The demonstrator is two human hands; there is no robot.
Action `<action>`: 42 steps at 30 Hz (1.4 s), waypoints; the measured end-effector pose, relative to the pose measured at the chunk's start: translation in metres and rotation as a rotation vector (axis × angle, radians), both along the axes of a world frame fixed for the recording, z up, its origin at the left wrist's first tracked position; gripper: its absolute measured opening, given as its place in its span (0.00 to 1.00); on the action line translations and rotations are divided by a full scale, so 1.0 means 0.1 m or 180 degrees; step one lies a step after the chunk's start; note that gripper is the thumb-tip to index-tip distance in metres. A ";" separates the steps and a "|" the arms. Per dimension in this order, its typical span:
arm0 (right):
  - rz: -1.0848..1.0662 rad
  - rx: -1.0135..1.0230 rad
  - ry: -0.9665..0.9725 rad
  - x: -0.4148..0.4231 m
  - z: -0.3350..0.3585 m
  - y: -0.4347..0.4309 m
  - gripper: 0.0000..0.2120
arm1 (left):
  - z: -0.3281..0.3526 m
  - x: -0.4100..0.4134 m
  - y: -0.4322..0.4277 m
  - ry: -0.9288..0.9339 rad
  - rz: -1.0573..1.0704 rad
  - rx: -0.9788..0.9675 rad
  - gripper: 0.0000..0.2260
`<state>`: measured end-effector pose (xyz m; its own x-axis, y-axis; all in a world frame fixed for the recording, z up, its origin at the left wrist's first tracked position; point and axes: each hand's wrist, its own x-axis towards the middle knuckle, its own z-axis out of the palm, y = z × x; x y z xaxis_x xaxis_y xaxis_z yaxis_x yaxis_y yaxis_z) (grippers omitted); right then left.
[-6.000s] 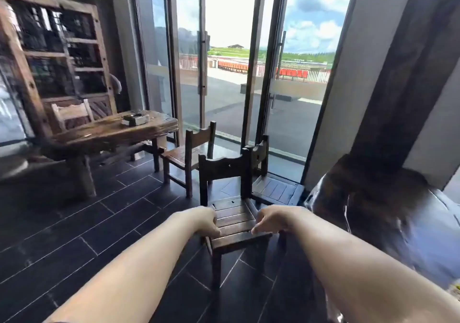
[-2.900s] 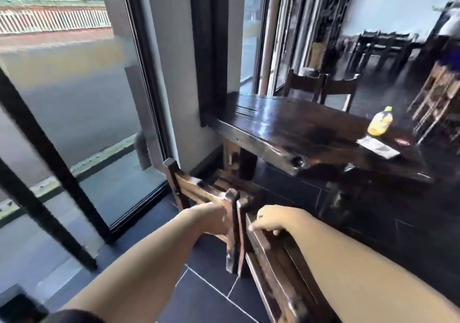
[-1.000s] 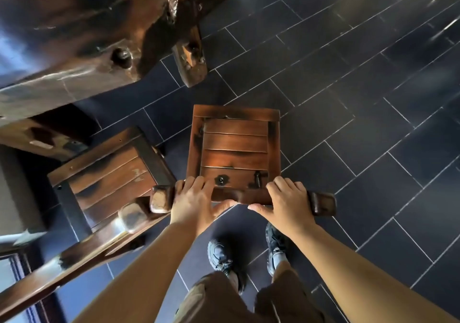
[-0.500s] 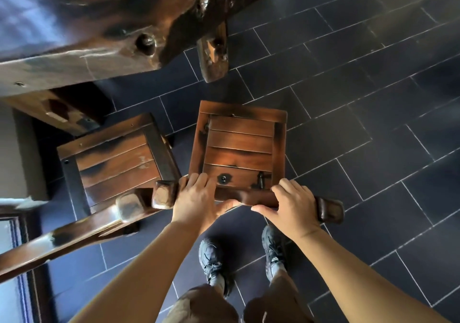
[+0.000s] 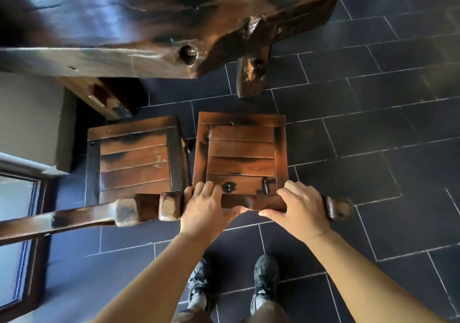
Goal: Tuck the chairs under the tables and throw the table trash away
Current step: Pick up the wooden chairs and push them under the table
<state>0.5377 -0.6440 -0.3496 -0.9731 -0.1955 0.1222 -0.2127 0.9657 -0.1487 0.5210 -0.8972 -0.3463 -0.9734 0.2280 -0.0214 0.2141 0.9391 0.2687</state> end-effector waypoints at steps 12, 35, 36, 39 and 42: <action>0.0573 -0.0215 0.0076 -0.63 -0.03 0.19 0.33 | -0.01 -0.14 0.24 0.0093 0.0564 -0.0146 0.32; 0.0526 0.0134 0.0330 -0.51 -0.02 0.19 0.36 | -0.10 -0.12 0.27 0.0877 0.0410 -0.0166 0.31; 0.0524 0.0136 0.0403 -0.53 -0.05 0.18 0.35 | -0.11 -0.14 0.27 0.0945 0.0382 -0.0210 0.31; 0.0505 0.0046 0.0702 -0.55 -0.14 0.16 0.33 | -0.14 -0.16 0.27 0.1106 0.0377 -0.0342 0.32; 0.0493 -0.0113 0.0870 -0.55 -0.17 0.16 0.32 | -0.17 -0.18 0.26 0.1143 0.0446 -0.0363 0.34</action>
<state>0.4822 -0.6280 -0.3667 -0.8623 -0.3297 0.3845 -0.3935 0.9140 -0.0987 0.5027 -0.8710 -0.3631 -0.9451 0.1085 0.3082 0.1432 0.9854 0.0924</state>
